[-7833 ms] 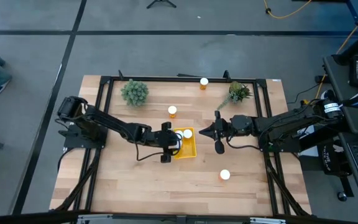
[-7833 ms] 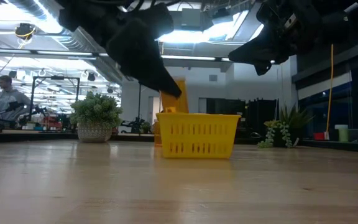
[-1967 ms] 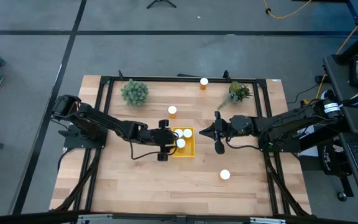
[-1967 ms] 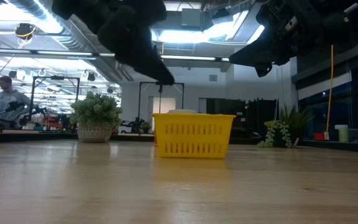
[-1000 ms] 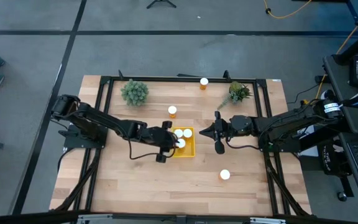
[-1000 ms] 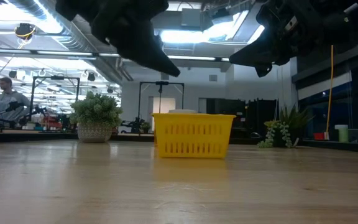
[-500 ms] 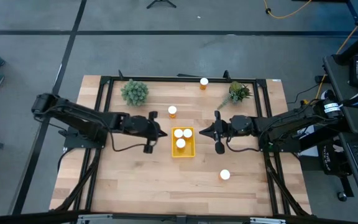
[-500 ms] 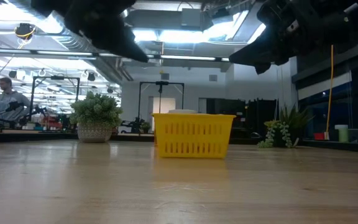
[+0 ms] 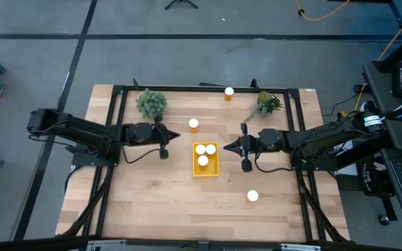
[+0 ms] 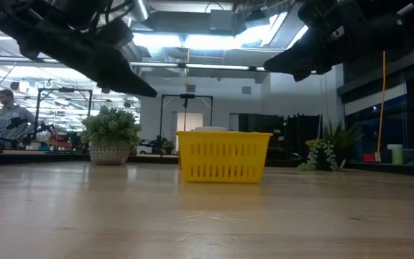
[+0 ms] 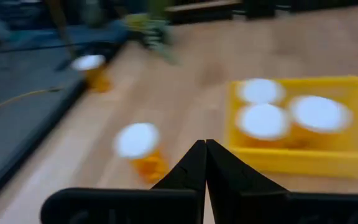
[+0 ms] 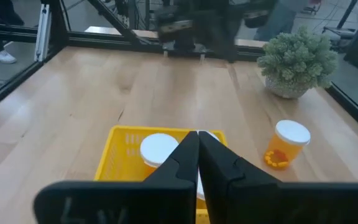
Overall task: Pick and place pill bottles into a basket
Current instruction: Put the orange pill bottle into the yellow bin
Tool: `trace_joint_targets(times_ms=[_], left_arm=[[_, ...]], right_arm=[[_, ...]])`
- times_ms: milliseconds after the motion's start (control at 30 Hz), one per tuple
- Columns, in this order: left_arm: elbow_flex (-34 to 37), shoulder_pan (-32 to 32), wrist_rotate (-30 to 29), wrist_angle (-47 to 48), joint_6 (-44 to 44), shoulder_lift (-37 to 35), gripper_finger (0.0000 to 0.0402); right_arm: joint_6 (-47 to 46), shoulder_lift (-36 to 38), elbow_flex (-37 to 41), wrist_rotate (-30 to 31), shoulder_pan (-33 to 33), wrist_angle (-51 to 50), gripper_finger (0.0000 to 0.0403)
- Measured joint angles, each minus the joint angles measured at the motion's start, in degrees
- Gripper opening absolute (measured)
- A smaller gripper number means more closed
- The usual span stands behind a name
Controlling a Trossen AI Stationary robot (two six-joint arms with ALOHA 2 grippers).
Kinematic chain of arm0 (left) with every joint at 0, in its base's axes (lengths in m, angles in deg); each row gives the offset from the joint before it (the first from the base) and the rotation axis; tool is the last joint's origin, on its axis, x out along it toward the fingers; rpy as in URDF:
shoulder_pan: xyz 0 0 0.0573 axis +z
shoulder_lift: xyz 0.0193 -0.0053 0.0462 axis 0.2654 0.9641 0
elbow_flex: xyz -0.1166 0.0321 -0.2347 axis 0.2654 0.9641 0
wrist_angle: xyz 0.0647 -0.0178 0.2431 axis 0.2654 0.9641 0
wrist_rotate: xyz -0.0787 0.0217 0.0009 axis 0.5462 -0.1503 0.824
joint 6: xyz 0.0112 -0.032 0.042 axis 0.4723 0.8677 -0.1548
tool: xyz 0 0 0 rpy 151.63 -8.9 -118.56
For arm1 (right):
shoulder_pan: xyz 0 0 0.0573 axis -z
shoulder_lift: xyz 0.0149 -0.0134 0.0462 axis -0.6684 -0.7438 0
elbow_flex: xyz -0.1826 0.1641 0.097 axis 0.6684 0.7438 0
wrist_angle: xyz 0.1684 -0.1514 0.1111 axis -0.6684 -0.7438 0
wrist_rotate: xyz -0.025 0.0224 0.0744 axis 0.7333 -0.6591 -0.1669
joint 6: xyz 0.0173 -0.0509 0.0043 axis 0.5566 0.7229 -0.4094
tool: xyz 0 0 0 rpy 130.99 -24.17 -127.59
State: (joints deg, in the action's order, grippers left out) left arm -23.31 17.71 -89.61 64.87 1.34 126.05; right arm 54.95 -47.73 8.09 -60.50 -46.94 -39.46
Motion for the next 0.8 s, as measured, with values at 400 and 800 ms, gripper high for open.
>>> trace_joint_targets(times_ms=[400, 800], left_arm=[[0.32, 2.41, -1.03, 0.42, 0.12, 0.10, 0.0004], [0.30, 2.35, -1.36, 0.44, 0.02, 0.10, 0.0016]], right_arm=[[-0.50, 0.00, 0.00, 0.07, 2.15, 0.96, 0.0016], [-1.20, 0.00, 0.00, 0.02, 7.20, 0.70, 0.0016]])
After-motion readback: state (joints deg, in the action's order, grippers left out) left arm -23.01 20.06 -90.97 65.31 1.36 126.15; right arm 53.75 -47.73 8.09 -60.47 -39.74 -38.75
